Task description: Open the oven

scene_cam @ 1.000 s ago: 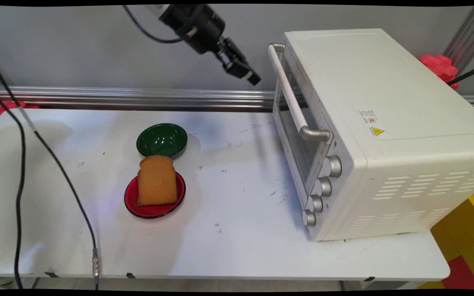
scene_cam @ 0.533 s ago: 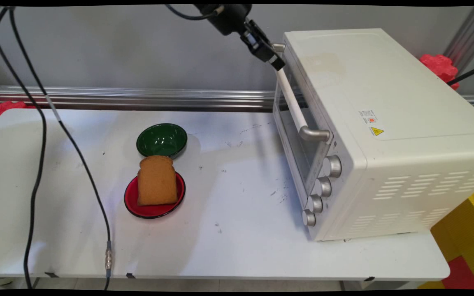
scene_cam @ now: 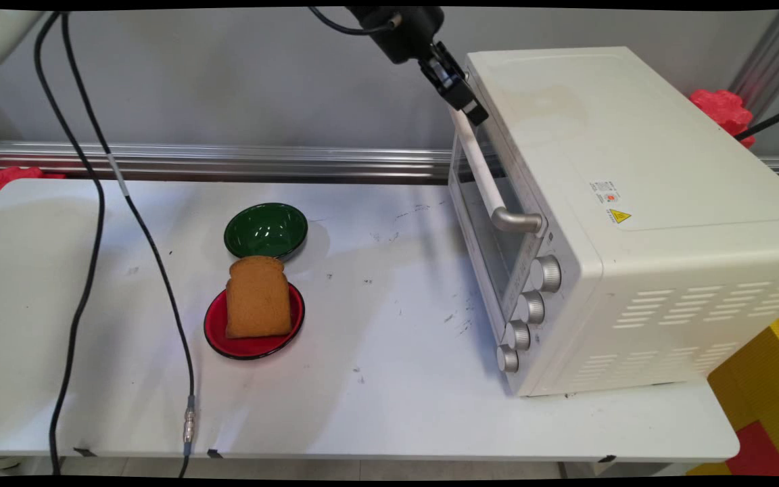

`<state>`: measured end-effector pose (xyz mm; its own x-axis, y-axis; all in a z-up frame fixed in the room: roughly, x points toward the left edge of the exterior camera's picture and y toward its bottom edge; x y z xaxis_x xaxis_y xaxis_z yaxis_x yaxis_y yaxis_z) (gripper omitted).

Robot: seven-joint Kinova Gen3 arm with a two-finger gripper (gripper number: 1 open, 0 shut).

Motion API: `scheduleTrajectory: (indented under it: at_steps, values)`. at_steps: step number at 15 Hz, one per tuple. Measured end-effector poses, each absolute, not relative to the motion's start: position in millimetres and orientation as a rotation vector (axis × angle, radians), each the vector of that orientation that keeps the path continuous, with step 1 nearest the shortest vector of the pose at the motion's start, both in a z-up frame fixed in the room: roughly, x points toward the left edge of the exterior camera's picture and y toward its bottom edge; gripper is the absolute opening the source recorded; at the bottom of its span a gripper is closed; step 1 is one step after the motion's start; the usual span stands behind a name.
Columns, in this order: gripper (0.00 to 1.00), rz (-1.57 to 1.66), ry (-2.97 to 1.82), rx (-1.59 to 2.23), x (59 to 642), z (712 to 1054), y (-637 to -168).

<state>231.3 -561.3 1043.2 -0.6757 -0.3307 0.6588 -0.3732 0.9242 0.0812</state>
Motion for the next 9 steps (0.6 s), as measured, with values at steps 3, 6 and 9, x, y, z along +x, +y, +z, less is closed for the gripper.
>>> scheduleTrajectory:
  at_steps: [3,6,9]
  values:
    - [0.0,0.081,-2.376,0.511,224,1037,-569]
    - [0.0,0.085,-2.383,0.52,218,1032,-575]
    - [0.0,0.092,-2.389,0.526,215,1028,-580]
